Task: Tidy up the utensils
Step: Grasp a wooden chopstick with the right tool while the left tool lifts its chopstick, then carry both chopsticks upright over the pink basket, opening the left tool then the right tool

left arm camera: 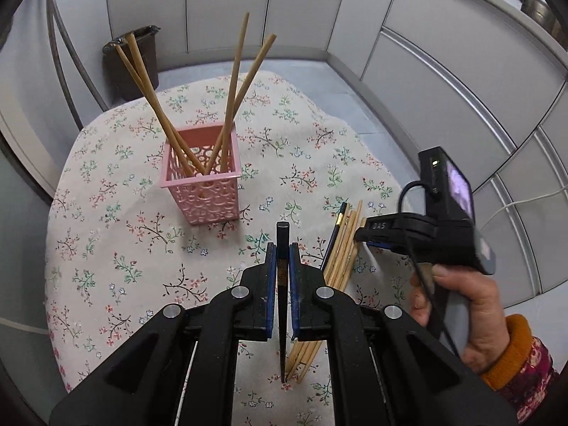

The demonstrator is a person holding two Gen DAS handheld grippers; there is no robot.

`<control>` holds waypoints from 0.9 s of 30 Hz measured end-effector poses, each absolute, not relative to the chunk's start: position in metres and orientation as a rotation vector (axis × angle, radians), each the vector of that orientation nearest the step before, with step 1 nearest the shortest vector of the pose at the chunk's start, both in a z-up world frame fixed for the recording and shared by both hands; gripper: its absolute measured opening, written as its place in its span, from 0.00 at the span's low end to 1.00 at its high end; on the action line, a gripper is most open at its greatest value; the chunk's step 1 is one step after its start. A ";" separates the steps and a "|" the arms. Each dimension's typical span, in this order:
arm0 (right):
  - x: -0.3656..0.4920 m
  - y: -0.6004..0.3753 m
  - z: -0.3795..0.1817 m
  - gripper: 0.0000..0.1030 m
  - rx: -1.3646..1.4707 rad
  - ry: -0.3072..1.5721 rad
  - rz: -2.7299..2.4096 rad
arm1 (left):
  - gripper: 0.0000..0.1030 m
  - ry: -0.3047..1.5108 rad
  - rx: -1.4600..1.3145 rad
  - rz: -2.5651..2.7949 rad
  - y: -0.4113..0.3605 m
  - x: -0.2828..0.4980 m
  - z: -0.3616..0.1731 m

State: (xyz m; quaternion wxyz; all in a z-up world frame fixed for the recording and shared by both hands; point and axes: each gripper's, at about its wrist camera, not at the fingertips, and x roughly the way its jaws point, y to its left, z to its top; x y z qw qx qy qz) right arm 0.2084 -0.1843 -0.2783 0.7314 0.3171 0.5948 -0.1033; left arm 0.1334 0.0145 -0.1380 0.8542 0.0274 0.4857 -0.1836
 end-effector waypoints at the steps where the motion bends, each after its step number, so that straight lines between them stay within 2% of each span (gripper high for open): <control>1: 0.209 -0.183 -0.278 0.14 0.683 1.304 -0.226 | 0.06 1.018 0.059 -0.388 0.014 0.133 -0.137; 4: 0.210 -0.180 -0.277 0.09 0.634 1.295 -0.215 | 0.06 1.009 0.060 -0.390 0.013 0.130 -0.134; 8: 0.199 -0.192 -0.273 0.08 0.722 1.236 -0.144 | 0.06 0.984 0.059 -0.386 0.017 0.124 -0.125; 17: 0.151 -0.175 -0.160 0.07 0.543 0.928 0.056 | 0.06 0.895 0.025 -0.366 0.040 0.108 -0.092; 27: 0.121 -0.172 -0.082 0.07 0.540 0.766 0.143 | 0.06 0.772 -0.054 -0.316 0.066 0.096 -0.042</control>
